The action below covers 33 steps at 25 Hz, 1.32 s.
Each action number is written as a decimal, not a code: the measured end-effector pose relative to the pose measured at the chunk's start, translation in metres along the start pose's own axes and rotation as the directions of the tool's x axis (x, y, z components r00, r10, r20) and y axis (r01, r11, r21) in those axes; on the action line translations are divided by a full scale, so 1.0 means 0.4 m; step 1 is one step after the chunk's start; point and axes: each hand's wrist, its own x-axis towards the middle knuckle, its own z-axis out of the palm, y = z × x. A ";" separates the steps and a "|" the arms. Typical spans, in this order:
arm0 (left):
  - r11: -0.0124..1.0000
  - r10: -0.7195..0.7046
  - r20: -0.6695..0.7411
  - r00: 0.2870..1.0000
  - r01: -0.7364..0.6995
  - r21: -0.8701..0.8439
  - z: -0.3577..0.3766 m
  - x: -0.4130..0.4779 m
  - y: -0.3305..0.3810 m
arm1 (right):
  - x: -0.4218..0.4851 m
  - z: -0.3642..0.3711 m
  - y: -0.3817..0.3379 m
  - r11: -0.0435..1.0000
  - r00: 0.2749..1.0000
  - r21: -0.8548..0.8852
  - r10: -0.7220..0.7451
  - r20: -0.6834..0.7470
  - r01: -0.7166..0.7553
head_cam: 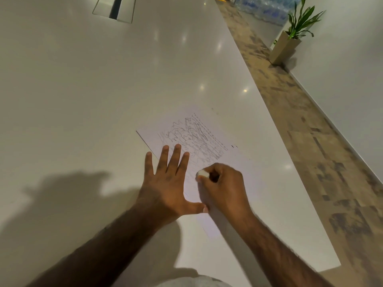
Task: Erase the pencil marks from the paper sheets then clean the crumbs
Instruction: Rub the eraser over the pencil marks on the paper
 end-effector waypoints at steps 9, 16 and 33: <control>1.000 0.025 -0.014 1.000 -0.025 0.006 -0.009 -0.009 -0.002 | 0.013 -0.006 0.001 0.999 0.997 -0.020 -0.050 0.059 0.051; 0.999 0.042 0.001 0.999 -0.042 -0.019 -0.013 -0.011 0.000 | 0.002 -0.034 0.022 1.000 0.995 0.001 -0.028 0.100 0.028; 0.999 0.003 0.115 0.993 0.003 -0.046 -0.020 -0.004 0.002 | 0.025 -0.047 0.032 0.999 0.997 -0.042 -0.022 -0.080 0.018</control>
